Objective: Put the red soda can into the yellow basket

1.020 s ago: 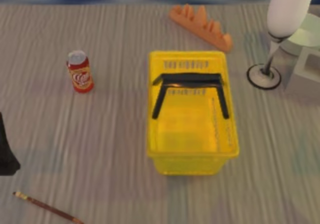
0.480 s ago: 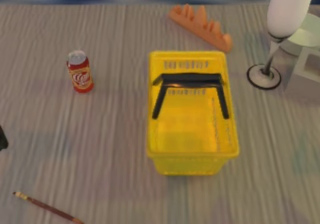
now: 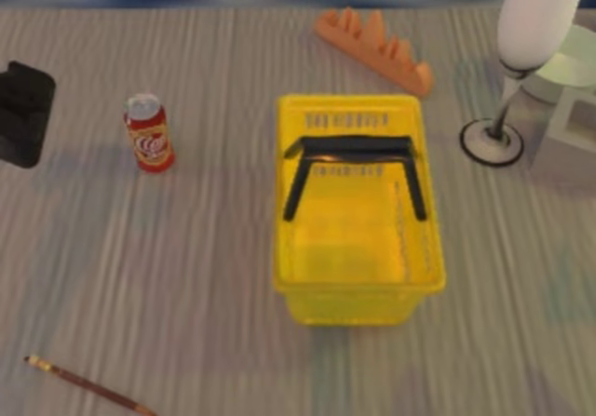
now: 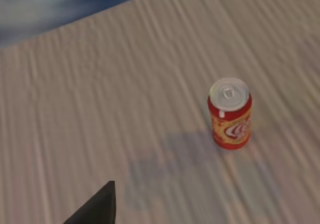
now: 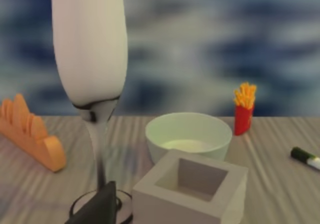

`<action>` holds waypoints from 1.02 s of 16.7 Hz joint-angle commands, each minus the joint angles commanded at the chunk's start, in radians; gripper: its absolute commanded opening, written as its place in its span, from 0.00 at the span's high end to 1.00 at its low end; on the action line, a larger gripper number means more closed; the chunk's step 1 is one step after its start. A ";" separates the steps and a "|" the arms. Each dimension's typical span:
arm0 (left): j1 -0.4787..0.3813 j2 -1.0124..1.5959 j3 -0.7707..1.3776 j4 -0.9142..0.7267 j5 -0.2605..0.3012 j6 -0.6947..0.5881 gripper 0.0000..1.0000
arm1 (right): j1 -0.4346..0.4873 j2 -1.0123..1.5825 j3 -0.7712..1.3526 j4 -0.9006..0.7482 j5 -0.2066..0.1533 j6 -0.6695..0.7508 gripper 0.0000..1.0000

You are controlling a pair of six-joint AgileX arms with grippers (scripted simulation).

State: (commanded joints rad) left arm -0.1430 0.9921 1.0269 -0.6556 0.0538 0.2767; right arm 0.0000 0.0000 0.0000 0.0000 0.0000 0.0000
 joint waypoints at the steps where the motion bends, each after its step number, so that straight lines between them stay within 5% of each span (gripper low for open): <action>1: -0.009 0.120 0.088 -0.079 0.001 0.025 0.00 | 0.000 0.000 0.000 0.000 0.000 0.000 0.00; 9: -0.059 1.004 0.778 -0.621 -0.012 0.208 0.00 | 0.000 0.000 0.000 0.000 0.000 0.000 0.00; 17: -0.068 1.473 1.318 -0.801 -0.043 0.325 0.00 | 0.000 0.000 0.000 0.000 0.000 0.000 0.00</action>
State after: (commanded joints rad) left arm -0.2114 2.4651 2.3451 -1.4570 0.0113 0.6019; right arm 0.0000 0.0000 0.0000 0.0000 0.0000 0.0000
